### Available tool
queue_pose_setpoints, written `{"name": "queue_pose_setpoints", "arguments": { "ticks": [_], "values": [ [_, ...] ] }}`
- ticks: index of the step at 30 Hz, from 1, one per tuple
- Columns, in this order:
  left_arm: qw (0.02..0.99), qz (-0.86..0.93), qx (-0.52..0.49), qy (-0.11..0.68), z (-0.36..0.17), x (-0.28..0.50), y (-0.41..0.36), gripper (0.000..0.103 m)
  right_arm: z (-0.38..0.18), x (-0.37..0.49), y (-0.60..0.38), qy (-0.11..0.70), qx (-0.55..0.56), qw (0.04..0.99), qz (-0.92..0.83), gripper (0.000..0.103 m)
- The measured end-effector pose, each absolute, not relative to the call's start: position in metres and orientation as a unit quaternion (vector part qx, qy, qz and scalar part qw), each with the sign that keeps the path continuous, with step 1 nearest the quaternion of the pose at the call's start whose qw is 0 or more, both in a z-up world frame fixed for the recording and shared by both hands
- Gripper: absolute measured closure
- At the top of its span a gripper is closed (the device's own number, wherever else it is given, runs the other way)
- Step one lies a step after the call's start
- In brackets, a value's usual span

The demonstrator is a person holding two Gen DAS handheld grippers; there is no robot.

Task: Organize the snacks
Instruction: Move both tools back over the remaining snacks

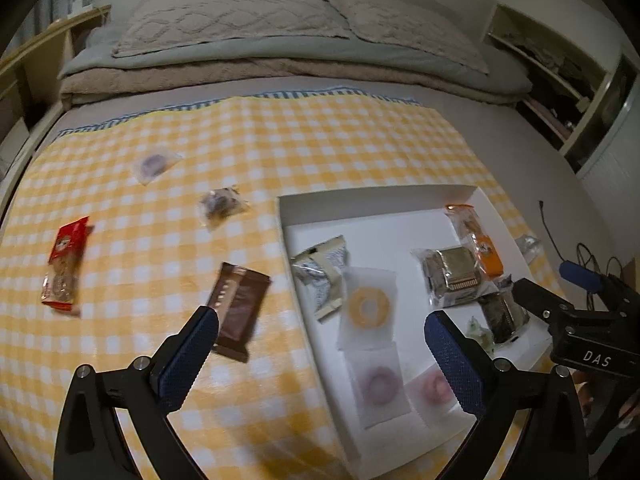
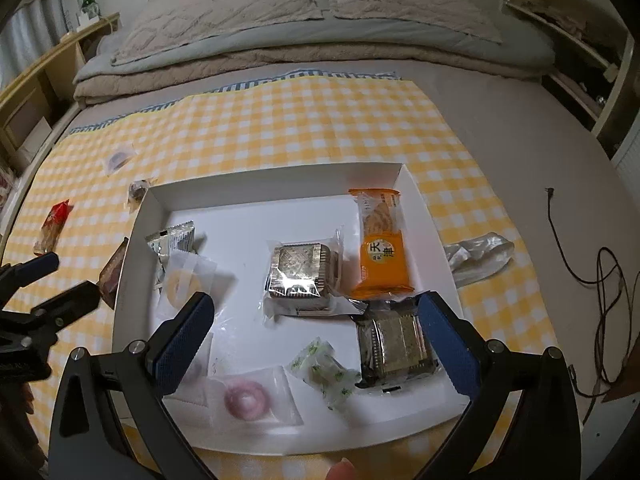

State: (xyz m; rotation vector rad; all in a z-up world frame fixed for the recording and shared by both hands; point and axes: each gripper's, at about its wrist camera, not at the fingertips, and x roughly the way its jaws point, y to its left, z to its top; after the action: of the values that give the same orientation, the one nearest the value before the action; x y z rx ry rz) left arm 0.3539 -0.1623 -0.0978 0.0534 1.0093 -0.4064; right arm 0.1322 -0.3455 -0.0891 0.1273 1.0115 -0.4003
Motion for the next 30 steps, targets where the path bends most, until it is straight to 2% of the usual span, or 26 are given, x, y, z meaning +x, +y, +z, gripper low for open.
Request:
{"name": "queue_pose_setpoints", "arguments": {
  "ticks": [12,30],
  "values": [
    [0.888,-0.159,0.045,0.428,-0.057,0.331,-0.106,0.000,-0.058,0.128,-0.316,0.437,0.050,0.878,-0.192,0.000],
    [0.919,-0.065,-0.007,0.389,-0.019,0.322,0.012,0.000,-0.051,0.177,-0.235,0.408,0.105,0.897,-0.136,0.000]
  ]
}}
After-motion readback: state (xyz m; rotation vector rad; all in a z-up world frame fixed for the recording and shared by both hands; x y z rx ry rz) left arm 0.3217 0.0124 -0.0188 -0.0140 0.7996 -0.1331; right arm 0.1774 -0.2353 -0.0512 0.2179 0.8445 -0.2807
